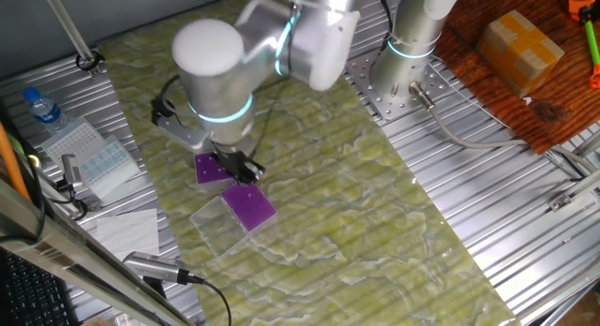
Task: Transfer all small pipette tips from one holder to another
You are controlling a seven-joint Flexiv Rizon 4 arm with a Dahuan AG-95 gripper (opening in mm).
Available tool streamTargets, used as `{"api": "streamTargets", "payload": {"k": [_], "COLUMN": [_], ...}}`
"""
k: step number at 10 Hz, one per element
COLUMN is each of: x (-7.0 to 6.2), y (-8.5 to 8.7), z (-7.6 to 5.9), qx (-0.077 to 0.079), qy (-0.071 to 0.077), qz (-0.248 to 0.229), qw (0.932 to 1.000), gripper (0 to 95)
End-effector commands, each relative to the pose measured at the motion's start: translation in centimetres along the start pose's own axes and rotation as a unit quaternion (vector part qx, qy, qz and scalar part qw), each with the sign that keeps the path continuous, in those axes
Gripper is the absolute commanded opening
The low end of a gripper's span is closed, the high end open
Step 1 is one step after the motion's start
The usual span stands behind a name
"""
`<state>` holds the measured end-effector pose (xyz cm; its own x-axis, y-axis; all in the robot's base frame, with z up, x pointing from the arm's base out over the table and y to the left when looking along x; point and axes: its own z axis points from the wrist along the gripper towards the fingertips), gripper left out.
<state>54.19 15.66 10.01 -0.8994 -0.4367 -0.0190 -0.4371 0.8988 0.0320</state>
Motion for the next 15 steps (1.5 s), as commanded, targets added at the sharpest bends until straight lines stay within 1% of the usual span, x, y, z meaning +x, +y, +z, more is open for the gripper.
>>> {"api": "streamTargets", "payload": {"k": [1, 3, 4, 6, 7, 11, 15], "x": [-0.3, -0.2, -0.2, -0.2, -0.2, -0.2, -0.2], "y": [2.3, 3.0, 3.0, 3.0, 2.9, 2.7, 2.6], "z": [1.1, 1.7, 1.7, 1.7, 1.9, 2.4, 2.6], "qx": [-0.002, -0.001, 0.0, 0.002, 0.004, 0.008, 0.009], "qy": [-0.005, -0.007, -0.007, -0.006, -0.006, -0.008, -0.01], "qz": [0.032, 0.037, 0.038, 0.033, 0.028, 0.025, 0.022], "qw": [0.9995, 0.9993, 0.9993, 0.9994, 0.9996, 0.9996, 0.9997], "gripper": [0.0, 0.0, 0.0, 0.0, 0.0, 0.0, 0.0]}}
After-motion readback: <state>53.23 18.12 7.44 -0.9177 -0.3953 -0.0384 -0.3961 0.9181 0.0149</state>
